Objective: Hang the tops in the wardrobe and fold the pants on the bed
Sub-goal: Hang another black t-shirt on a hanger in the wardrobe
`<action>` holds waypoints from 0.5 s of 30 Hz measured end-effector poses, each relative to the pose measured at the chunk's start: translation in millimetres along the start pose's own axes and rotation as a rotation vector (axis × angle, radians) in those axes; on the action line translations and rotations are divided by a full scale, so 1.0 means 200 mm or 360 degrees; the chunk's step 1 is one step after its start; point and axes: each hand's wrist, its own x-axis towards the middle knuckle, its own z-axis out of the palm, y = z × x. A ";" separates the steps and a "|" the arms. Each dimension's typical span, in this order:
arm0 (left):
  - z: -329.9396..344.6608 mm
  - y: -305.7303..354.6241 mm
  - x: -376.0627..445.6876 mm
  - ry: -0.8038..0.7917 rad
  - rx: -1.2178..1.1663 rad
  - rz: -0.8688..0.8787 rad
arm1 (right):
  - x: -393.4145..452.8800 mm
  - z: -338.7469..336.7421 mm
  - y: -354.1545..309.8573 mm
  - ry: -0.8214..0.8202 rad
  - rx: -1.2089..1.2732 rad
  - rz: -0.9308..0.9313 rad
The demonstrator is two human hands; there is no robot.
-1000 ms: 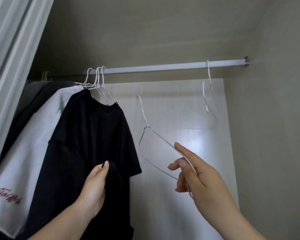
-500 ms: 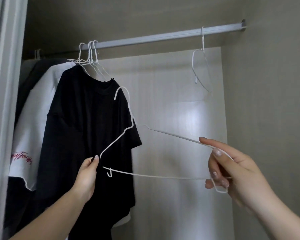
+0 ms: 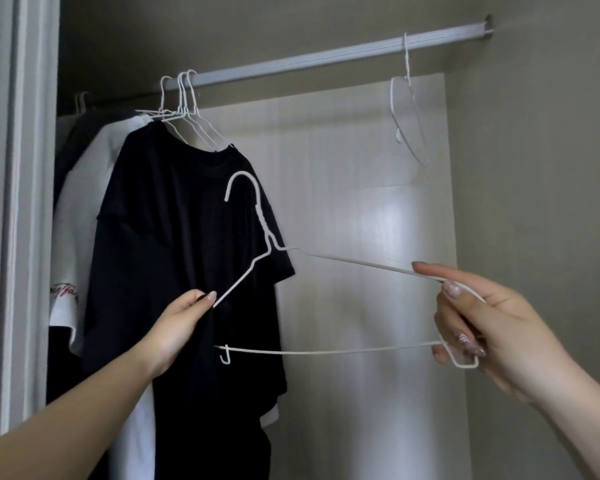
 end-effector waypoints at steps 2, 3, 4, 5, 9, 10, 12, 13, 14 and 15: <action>0.03 0.05 -0.03 -0.0092 0.0102 0.0060 | 0.00 0.00 0.00 -0.0059 -0.0078 -0.0011; 0.05 0.06 -0.04 -0.0124 0.0108 0.0093 | 0.00 0.00 0.01 -0.0083 -0.0122 -0.0014; 0.08 0.08 -0.06 -0.0149 0.0084 0.0126 | 0.01 0.01 0.02 -0.0107 -0.0163 -0.0019; 0.11 0.10 -0.07 -0.0170 0.0041 0.0154 | 0.01 0.01 0.04 -0.0130 -0.0199 -0.0024; 0.23 0.17 -0.12 -0.0161 -0.0157 0.0229 | 0.00 0.02 0.10 -0.0152 -0.0267 -0.0014; 0.25 0.19 -0.13 -0.0119 -0.0169 0.0256 | 0.00 0.02 0.11 -0.0132 -0.0265 -0.0019; 0.26 0.21 -0.14 0.0020 -0.0105 0.0309 | -0.01 0.02 0.12 -0.0103 -0.0223 0.0010; 0.27 0.23 -0.14 0.0092 -0.0051 0.0325 | -0.02 0.02 0.12 -0.0093 -0.0199 0.0049; 0.28 0.23 -0.14 0.0145 -0.0008 0.0330 | -0.03 0.02 0.12 -0.0086 -0.0187 0.0088; 0.29 0.24 -0.15 0.0172 0.0019 0.0327 | -0.03 0.02 0.12 -0.0075 -0.0196 0.0123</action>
